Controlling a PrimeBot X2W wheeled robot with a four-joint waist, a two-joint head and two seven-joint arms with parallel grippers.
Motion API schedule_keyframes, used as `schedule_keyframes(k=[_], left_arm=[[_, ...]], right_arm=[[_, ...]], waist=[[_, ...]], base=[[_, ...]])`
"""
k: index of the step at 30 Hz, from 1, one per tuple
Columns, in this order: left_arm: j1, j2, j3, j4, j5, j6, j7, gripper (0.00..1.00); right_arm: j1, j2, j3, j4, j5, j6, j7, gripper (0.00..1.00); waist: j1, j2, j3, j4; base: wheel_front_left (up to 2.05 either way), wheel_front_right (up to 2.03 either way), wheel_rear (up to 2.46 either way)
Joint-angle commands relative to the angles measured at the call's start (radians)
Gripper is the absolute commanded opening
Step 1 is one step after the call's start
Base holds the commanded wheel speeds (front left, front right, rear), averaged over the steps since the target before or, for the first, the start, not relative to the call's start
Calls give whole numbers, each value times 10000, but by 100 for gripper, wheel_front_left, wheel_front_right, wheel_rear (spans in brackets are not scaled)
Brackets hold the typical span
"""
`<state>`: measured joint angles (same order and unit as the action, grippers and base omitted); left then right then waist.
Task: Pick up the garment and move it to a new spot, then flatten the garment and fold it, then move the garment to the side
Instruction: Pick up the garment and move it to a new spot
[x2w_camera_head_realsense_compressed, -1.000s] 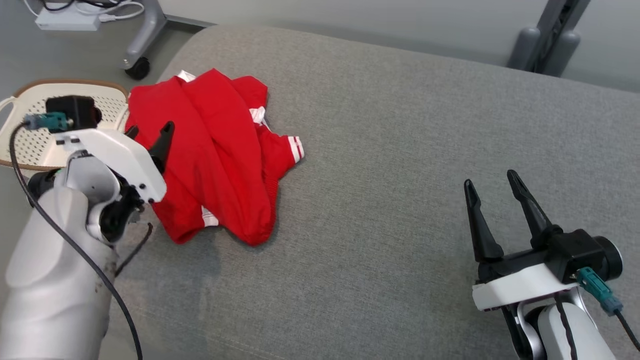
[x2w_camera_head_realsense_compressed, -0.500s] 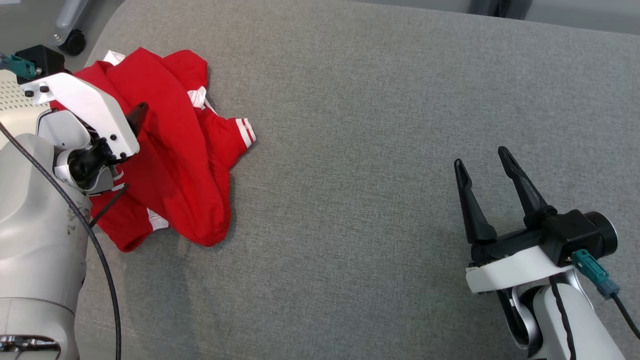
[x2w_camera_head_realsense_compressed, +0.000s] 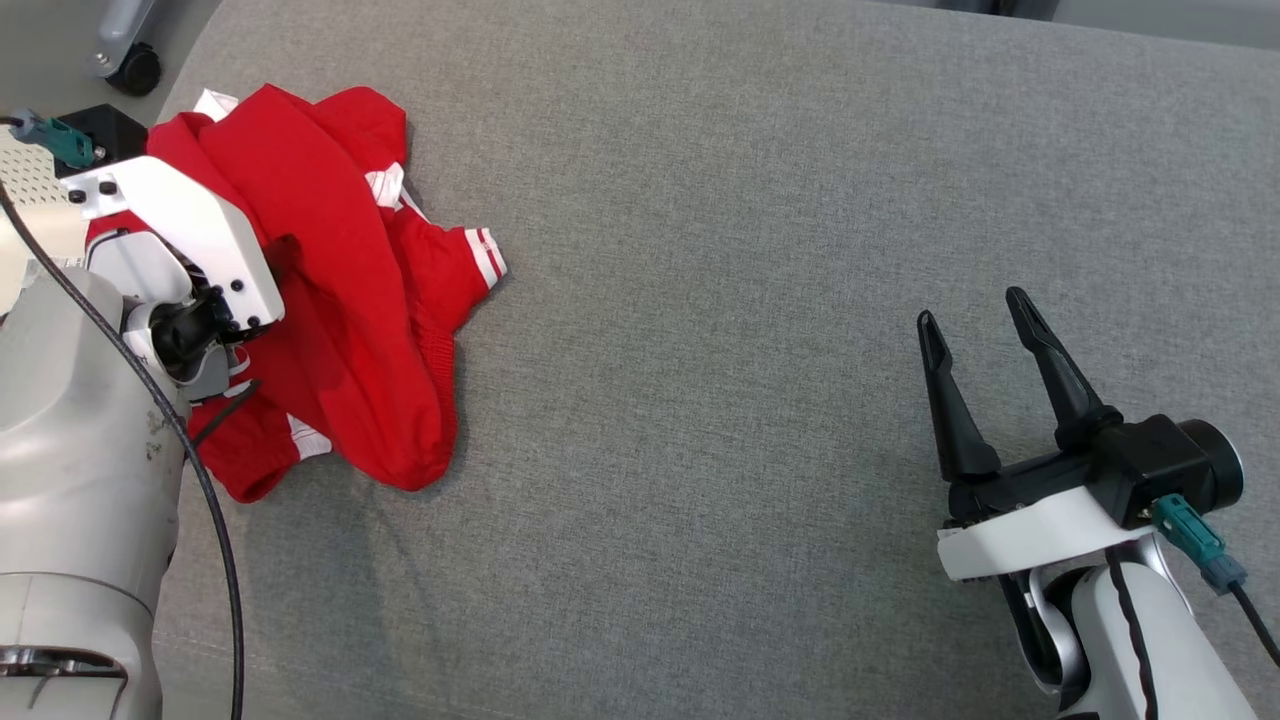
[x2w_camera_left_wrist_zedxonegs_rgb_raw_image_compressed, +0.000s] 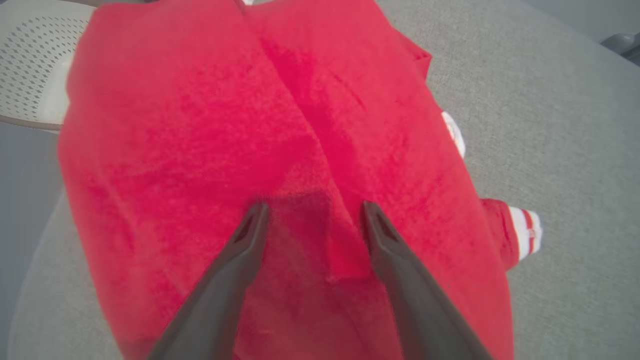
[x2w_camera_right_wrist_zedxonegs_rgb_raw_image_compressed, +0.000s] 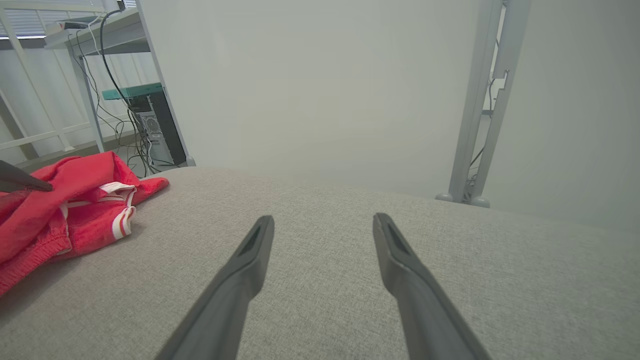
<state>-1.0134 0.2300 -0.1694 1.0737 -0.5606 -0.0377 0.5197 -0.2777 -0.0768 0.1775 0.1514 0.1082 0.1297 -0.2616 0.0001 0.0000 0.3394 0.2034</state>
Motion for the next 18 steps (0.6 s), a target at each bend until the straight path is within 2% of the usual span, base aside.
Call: schedule_keyframes(k=[1,2,3,11,18], left_arm=[[-125,-13,-29,86,-23,-41,34,53],[-172,-18,-35,144,-39,-62,35,16],[-208,-28,-47,195,-42,-82,30,0],[-335,0,-101,510,-138,-225,-182,0],[-492,-84,22,384,-292,-379,-1150,0]], right_arm=[[-101,-63,-15,26,20,19,-56,100],[-114,-62,-15,26,13,19,-56,100],[-129,-65,-24,27,7,19,-56,100],[-120,-40,-78,94,18,19,-56,100],[118,33,-58,211,96,19,-56,100]], waist=[[-1,0,9,13],[-1,0,17,21],[-1,0,24,30],[-1,0,-109,105],[-1,0,-625,197]], base=[[0,0,0],[0,0,0],[0,0,0],[0,0,0],[0,0,0]])
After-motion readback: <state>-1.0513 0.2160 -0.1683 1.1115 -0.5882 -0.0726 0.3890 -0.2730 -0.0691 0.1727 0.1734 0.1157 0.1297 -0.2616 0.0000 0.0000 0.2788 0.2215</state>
